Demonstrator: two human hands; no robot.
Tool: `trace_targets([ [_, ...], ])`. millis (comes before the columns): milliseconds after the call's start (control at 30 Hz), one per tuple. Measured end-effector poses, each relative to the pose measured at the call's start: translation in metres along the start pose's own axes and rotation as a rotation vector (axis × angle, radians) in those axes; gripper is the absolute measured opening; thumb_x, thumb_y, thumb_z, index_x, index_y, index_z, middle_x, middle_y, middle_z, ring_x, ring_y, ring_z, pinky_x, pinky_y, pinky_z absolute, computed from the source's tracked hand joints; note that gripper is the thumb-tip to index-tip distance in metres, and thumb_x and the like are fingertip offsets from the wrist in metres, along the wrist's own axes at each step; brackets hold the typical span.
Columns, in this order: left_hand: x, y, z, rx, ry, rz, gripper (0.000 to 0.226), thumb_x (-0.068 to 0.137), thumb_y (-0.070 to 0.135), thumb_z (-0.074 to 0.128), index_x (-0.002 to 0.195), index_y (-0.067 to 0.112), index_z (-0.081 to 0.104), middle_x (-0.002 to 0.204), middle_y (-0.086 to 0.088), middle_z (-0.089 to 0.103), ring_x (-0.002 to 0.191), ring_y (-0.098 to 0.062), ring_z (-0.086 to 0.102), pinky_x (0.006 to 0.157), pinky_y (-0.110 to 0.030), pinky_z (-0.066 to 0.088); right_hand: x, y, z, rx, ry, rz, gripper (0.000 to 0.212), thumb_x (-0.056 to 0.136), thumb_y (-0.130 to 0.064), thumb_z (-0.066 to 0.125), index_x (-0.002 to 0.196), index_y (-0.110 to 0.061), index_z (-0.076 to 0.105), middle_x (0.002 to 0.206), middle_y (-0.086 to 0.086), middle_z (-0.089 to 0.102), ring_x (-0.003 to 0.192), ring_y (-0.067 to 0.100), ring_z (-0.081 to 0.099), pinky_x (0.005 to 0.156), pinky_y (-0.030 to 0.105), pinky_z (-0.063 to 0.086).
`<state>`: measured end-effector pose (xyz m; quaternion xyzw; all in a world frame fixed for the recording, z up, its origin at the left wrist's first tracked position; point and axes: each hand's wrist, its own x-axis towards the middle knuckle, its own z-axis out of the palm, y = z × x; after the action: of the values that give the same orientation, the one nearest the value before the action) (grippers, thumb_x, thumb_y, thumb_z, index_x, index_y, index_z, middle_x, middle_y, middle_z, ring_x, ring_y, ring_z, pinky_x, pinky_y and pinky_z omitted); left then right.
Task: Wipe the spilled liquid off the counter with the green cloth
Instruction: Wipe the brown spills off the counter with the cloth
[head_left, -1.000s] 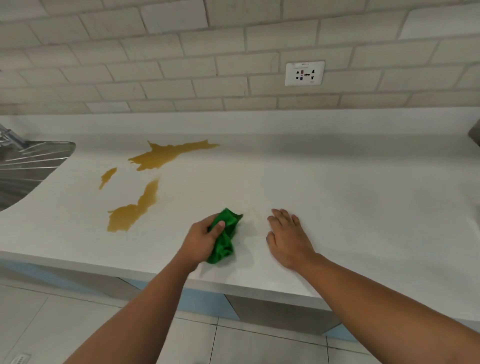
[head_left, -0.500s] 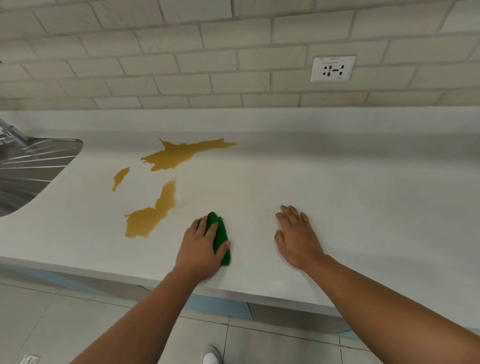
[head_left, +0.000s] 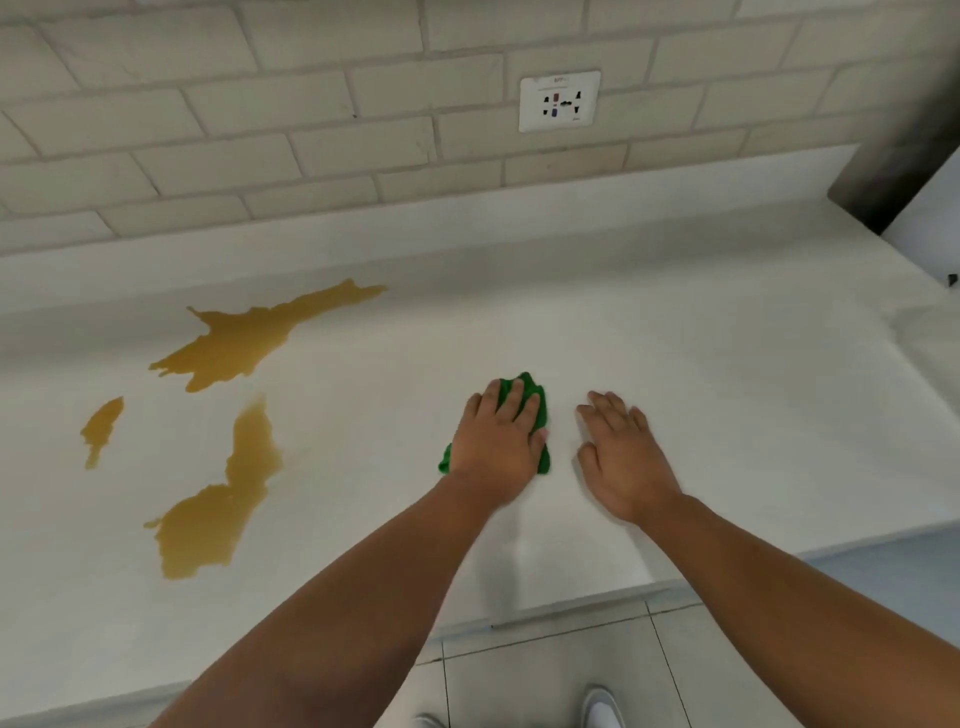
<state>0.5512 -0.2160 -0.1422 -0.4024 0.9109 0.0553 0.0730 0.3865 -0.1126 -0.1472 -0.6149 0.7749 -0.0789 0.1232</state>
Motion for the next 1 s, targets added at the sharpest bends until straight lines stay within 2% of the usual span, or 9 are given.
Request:
trace_targets([
  [100, -0.043, 0.009, 0.005, -0.006, -0.029, 0.146, 0.062, 0.102, 0.052, 0.012, 0.157, 0.025, 0.016, 0.165, 0.0, 0.008, 0.151, -0.027, 0.002, 0.122, -0.046, 0.005, -0.005, 0.01, -0.002, -0.033, -0.001, 0.034, 0.09, 0.079, -0.049, -0.003, 0.156, -0.01, 0.023, 0.165, 0.008, 0.013, 0.152, 0.024, 0.005, 0.124, 0.043, 0.002],
  [200, -0.088, -0.036, 0.012, -0.013, -0.022, 0.17, 0.064, 0.1, 0.058, 0.012, 0.157, 0.03, 0.015, 0.165, 0.007, 0.005, 0.151, -0.021, -0.001, 0.123, -0.043, 0.006, -0.009, 0.009, -0.006, -0.039, -0.005, 0.048, 0.09, 0.078, -0.049, -0.004, 0.155, -0.012, 0.023, 0.165, 0.007, 0.012, 0.152, 0.023, 0.003, 0.124, 0.043, 0.001],
  [367, -0.07, -0.127, 0.002, 0.011, 0.01, -0.209, 0.067, 0.099, 0.059, 0.007, 0.157, 0.028, 0.011, 0.165, 0.005, 0.004, 0.151, -0.024, 0.002, 0.122, -0.046, 0.008, -0.017, -0.001, 0.0, 0.003, 0.006, 0.026, 0.088, 0.08, -0.047, -0.001, 0.154, -0.011, 0.026, 0.164, 0.007, 0.015, 0.152, 0.023, 0.005, 0.124, 0.041, 0.001],
  [467, -0.024, -0.111, -0.008, -0.011, 0.018, -0.262, 0.064, 0.101, 0.053, 0.009, 0.158, 0.022, 0.011, 0.165, -0.001, 0.006, 0.151, -0.03, 0.004, 0.121, -0.048, 0.009, -0.019, -0.005, 0.002, 0.013, -0.006, -0.012, 0.086, 0.08, -0.047, 0.0, 0.155, -0.011, 0.026, 0.165, 0.007, 0.014, 0.152, 0.023, 0.005, 0.124, 0.041, 0.001],
  [567, 0.003, -0.047, -0.012, -0.018, 0.02, -0.112, 0.061, 0.102, 0.048, 0.015, 0.157, 0.02, 0.012, 0.165, -0.003, 0.008, 0.15, -0.031, 0.006, 0.121, -0.047, 0.01, -0.018, -0.003, 0.0, 0.011, -0.025, -0.006, 0.09, 0.078, -0.048, -0.003, 0.156, -0.012, 0.023, 0.165, 0.006, 0.011, 0.153, 0.021, 0.003, 0.124, 0.04, 0.0],
  [667, -0.015, 0.018, -0.003, -0.006, 0.0, 0.116, 0.061, 0.102, 0.048, 0.015, 0.157, 0.022, 0.013, 0.165, -0.002, 0.008, 0.151, -0.03, 0.005, 0.121, -0.049, 0.007, -0.015, 0.004, -0.003, 0.008, -0.033, 0.001, 0.089, 0.079, -0.048, -0.003, 0.156, -0.011, 0.021, 0.165, 0.007, 0.011, 0.153, 0.022, 0.004, 0.124, 0.04, 0.001],
  [800, -0.08, 0.03, 0.017, 0.016, 0.031, 0.228, 0.058, 0.102, 0.051, 0.018, 0.155, 0.026, 0.024, 0.163, 0.002, 0.017, 0.151, -0.025, 0.007, 0.122, -0.046, 0.006, -0.008, 0.007, -0.009, 0.001, -0.073, -0.041, 0.078, 0.086, -0.04, 0.006, 0.156, -0.011, 0.02, 0.165, 0.007, 0.01, 0.152, 0.021, 0.003, 0.124, 0.04, 0.0],
  [900, -0.125, -0.008, 0.027, 0.006, 0.023, 0.125, 0.06, 0.103, 0.055, 0.012, 0.155, 0.029, 0.022, 0.163, 0.007, 0.013, 0.152, -0.021, 0.002, 0.123, -0.043, 0.002, -0.003, -0.003, -0.01, 0.017, -0.093, -0.116, 0.073, 0.088, -0.036, 0.013, 0.156, -0.011, 0.022, 0.165, 0.007, 0.01, 0.152, 0.021, 0.003, 0.124, 0.039, -0.001],
  [1000, -0.158, -0.061, 0.025, -0.002, 0.022, -0.088, 0.067, 0.1, 0.059, 0.0, 0.156, 0.029, 0.021, 0.164, 0.007, 0.012, 0.152, -0.019, 0.002, 0.12, -0.041, -0.001, 0.0, -0.021, -0.006, 0.041, -0.114, -0.22, 0.071, 0.089, -0.035, 0.013, 0.155, -0.012, 0.024, 0.166, 0.005, 0.01, 0.153, 0.019, 0.0, 0.124, 0.038, -0.003],
])
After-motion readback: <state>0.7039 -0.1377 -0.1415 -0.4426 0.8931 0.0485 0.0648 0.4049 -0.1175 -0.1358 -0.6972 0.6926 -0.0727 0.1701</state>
